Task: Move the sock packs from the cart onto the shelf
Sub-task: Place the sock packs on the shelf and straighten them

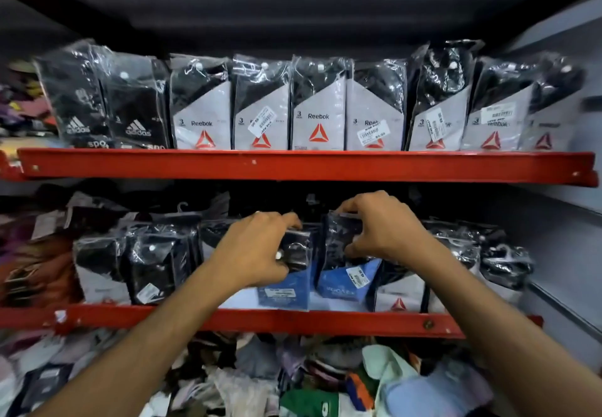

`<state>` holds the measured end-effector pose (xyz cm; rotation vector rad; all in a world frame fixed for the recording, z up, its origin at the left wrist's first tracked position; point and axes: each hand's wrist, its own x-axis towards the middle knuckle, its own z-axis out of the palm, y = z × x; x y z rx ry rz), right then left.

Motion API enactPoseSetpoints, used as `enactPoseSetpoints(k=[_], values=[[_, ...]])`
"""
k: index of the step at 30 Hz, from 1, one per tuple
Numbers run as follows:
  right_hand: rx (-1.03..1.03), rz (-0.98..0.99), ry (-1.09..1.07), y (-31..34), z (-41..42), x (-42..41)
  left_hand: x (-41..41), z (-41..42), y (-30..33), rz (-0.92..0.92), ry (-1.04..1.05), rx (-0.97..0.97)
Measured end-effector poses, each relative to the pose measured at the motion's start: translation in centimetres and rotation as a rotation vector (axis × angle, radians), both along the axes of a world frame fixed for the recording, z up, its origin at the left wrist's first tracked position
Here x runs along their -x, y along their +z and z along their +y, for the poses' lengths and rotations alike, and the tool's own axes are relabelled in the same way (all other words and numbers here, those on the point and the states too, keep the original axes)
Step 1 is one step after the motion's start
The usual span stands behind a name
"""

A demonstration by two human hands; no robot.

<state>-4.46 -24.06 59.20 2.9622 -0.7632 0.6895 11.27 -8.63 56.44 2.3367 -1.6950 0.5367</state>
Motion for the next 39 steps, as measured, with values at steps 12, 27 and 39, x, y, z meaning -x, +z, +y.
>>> enactPoseSetpoints(k=[12, 27, 39], values=[[-0.05, 0.366, -0.049, -2.2, -5.5, -5.9, -3.1, -7.4, -3.9, 0.068, 0.038, -0.076], [0.071, 0.04, 0.067, -7.7, -4.5, -2.4, -2.7, -7.5, -6.0, -0.052, -0.003, -0.035], [0.105, -0.032, 0.076, -10.0, -3.7, -2.3, -1.7, -5.7, -7.0, -0.127, 0.056, -0.028]])
